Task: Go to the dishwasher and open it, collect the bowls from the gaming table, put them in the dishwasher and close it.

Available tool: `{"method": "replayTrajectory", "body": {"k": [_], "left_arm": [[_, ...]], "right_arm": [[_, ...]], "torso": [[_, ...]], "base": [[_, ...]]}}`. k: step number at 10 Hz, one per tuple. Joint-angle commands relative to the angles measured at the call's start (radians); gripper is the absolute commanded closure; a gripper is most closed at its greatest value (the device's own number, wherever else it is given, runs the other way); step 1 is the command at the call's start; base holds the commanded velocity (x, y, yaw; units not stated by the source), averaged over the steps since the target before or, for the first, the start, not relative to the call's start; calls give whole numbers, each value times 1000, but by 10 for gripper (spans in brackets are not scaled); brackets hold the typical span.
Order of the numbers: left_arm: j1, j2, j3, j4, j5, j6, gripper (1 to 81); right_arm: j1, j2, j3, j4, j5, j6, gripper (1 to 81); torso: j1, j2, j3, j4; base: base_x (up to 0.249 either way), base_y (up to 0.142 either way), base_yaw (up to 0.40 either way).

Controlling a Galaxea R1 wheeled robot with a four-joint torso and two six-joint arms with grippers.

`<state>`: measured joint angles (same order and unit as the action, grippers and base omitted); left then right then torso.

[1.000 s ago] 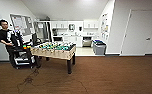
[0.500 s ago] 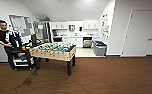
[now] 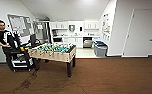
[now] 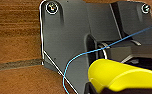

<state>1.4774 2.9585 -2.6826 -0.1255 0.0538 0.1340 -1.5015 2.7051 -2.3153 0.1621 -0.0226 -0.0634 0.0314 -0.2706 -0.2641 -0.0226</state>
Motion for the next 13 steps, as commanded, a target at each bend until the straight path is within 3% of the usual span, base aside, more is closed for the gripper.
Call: {"method": "replayTrajectory", "body": {"k": [1,9,13], "left_arm": [[-52,-7,0,10,60,6,811],[-52,-4,0,12,58,6,811],[-52,-5,0,12,58,6,811]], "right_arm": [[54,-25,5,-4,-57,-4,811],[49,-25,1,-4,-56,-4,811],[49,-25,1,-4,-56,-4,811]], "torso": [[0,0,0,0],[0,0,0,0],[-1,0,0,0]], "base": [[138,0,0],[135,-76,0],[112,0,0]]}}
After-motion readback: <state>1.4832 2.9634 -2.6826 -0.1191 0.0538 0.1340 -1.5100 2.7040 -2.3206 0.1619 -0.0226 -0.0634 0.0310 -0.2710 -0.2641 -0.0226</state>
